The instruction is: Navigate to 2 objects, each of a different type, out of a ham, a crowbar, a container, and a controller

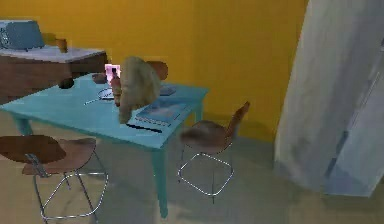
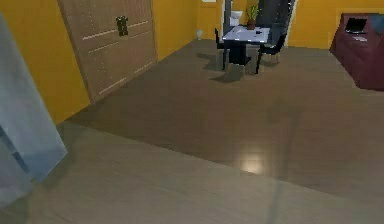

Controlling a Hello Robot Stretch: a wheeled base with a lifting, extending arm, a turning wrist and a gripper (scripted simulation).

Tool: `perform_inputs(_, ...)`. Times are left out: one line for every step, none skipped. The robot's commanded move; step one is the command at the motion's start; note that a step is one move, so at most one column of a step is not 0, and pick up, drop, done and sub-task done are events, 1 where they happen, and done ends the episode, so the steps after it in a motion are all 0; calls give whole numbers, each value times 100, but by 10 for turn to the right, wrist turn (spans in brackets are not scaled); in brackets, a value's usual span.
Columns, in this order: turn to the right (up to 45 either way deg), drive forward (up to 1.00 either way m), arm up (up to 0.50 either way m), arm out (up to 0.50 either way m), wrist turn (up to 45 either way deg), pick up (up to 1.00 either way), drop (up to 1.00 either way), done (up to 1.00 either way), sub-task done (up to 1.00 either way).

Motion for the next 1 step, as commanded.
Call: perform_inputs(0,35,0,0,0,0,0,0,0)
